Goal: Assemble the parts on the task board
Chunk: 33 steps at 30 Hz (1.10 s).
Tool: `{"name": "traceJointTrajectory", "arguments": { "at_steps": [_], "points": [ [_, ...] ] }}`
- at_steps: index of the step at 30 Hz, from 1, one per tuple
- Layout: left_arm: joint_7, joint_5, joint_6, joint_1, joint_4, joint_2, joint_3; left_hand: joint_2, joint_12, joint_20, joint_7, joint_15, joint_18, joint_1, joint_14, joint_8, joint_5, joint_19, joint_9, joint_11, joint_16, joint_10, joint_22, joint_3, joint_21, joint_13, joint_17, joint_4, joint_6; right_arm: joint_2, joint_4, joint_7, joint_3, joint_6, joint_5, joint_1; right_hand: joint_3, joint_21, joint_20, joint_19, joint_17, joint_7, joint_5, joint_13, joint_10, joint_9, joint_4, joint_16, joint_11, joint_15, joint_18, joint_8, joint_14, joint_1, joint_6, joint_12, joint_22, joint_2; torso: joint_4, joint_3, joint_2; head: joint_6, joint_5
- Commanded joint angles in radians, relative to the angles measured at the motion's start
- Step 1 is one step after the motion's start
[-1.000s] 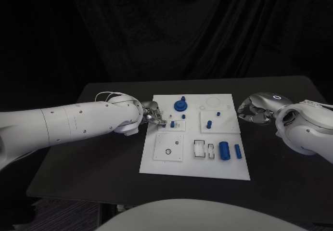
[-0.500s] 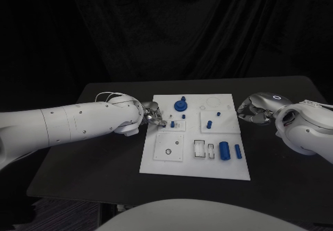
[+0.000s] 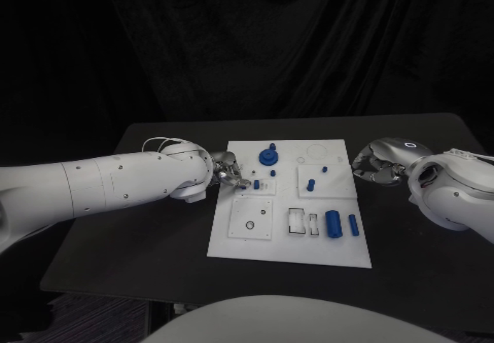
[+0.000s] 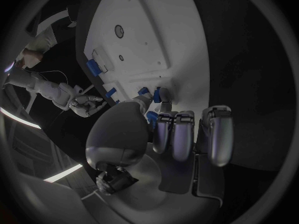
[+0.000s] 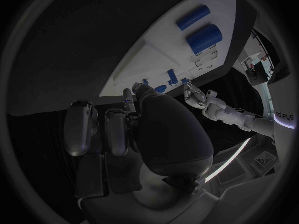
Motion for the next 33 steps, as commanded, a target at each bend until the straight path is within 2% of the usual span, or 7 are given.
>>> {"name": "traceJointTrajectory", "arguments": {
  "at_steps": [1, 5, 17, 20, 22, 26, 33],
  "points": [
    [0.004, 0.005, 0.009, -0.007, 0.000, 0.004, -0.003, 0.000, 0.003, 0.010, 0.009, 0.010, -0.003, -0.032, 0.106, -0.020, -0.029, 0.013, -0.017, 0.008, 0.006, 0.106, 0.162, -0.037, -0.007, 0.262, 0.263, 0.005, -0.001, 0.000, 0.000, -0.017, 0.001, 0.010, -0.003, -0.003, 0.005, -0.003, 0.009, 0.009, 0.184, 0.002, 0.006, 0.231, 0.074, -0.001, -0.001, -0.003, 0.007, 0.007, 0.011, -0.003, 0.081, 0.003, 0.002, -0.006, 0.186, 0.008, -0.0004, -0.0002, 0.000, 0.000, 0.001],
    [0.002, 0.005, 0.008, -0.007, -0.003, 0.004, -0.003, 0.018, 0.003, 0.014, 0.011, 0.013, -0.003, -0.096, 0.106, -0.043, -0.075, 0.013, -0.041, 0.011, 0.006, 0.106, 0.164, -0.104, -0.008, 0.262, 0.263, 0.006, 0.008, 0.001, 0.000, -0.018, 0.001, 0.013, -0.003, -0.003, 0.005, -0.003, 0.009, 0.009, 0.184, 0.002, 0.006, 0.231, 0.074, -0.001, -0.001, -0.003, 0.007, 0.007, 0.011, -0.003, 0.081, 0.003, 0.002, -0.006, 0.186, 0.008, -0.0012, 0.0000, 0.001, 0.000, 0.001],
    [-0.012, 0.005, 0.000, -0.007, -0.014, 0.004, -0.003, 0.043, 0.003, 0.015, 0.012, 0.014, -0.002, -0.147, 0.106, -0.055, -0.118, 0.013, -0.049, 0.012, 0.006, 0.106, 0.166, -0.171, -0.011, 0.262, 0.263, 0.008, 0.018, 0.001, 0.000, -0.020, 0.001, 0.019, -0.003, -0.003, 0.005, -0.006, 0.009, 0.008, 0.183, 0.003, 0.006, 0.230, 0.073, -0.002, -0.001, -0.004, 0.007, 0.007, 0.011, -0.004, 0.080, 0.002, 0.002, -0.007, 0.185, 0.008, -0.0001, 0.0009, 0.001, 0.000, 0.001],
    [-0.008, 0.005, -0.014, -0.008, -0.014, 0.003, -0.003, 0.074, 0.003, 0.015, 0.010, 0.014, -0.002, -0.195, 0.106, -0.047, -0.133, 0.014, -0.037, 0.011, 0.006, 0.106, 0.168, -0.207, -0.012, 0.262, 0.263, 0.010, 0.026, 0.001, 0.000, -0.020, 0.001, 0.019, -0.003, -0.003, 0.005, -0.006, 0.009, 0.008, 0.183, 0.003, 0.006, 0.230, 0.073, -0.002, -0.001, -0.004, 0.007, 0.007, 0.011, -0.004, 0.080, 0.002, 0.002, -0.007, 0.185, 0.008, -0.0004, 0.0003, 0.001, 0.000, 0.003],
    [-0.003, 0.005, -0.026, -0.008, -0.014, 0.002, -0.003, 0.109, 0.003, 0.014, 0.007, 0.012, -0.003, -0.237, 0.106, -0.034, -0.127, 0.015, -0.014, 0.008, 0.006, 0.106, 0.169, -0.235, -0.012, 0.262, 0.263, 0.012, 0.031, 0.001, 0.000, -0.020, 0.001, 0.019, -0.003, -0.003, 0.005, -0.006, 0.009, 0.008, 0.183, 0.003, 0.006, 0.230, 0.073, -0.002, -0.001, -0.004, 0.007, 0.007, 0.011, -0.004, 0.080, 0.002, 0.002, -0.007, 0.185, 0.008, -0.0007, 0.0000, 0.001, 0.000, 0.004],
    [0.006, 0.005, -0.042, -0.008, -0.015, 0.000, -0.003, 0.144, 0.003, 0.011, 0.002, 0.009, -0.003, -0.242, 0.106, -0.010, -0.092, 0.017, 0.031, 0.005, 0.006, 0.106, 0.172, -0.265, -0.011, 0.262, 0.263, 0.011, 0.030, 0.001, -0.001, -0.019, 0.001, 0.019, -0.003, -0.003, 0.005, -0.006, 0.009, 0.008, 0.183, 0.003, 0.006, 0.230, 0.073, -0.002, -0.001, -0.004, 0.007, 0.007, 0.011, -0.004, 0.080, 0.002, 0.002, -0.007, 0.185, 0.008, -0.0010, -0.0002, 0.001, 0.000, 0.005],
    [0.028, 0.005, -0.060, -0.008, -0.016, -0.004, -0.003, 0.147, 0.003, 0.010, 0.002, 0.008, -0.003, -0.241, 0.106, -0.008, -0.090, 0.017, 0.035, 0.004, 0.006, 0.106, 0.173, -0.267, -0.011, 0.262, 0.263, 0.010, 0.030, 0.002, -0.001, -0.019, 0.001, 0.020, -0.003, -0.004, 0.005, -0.006, 0.009, 0.008, 0.183, 0.003, 0.006, 0.230, 0.073, -0.002, -0.001, -0.004, 0.007, 0.007, 0.011, -0.004, 0.080, 0.002, 0.002, -0.007, 0.185, 0.008, -0.0007, -0.0001, 0.001, 0.000, 0.004]
  ]
}}
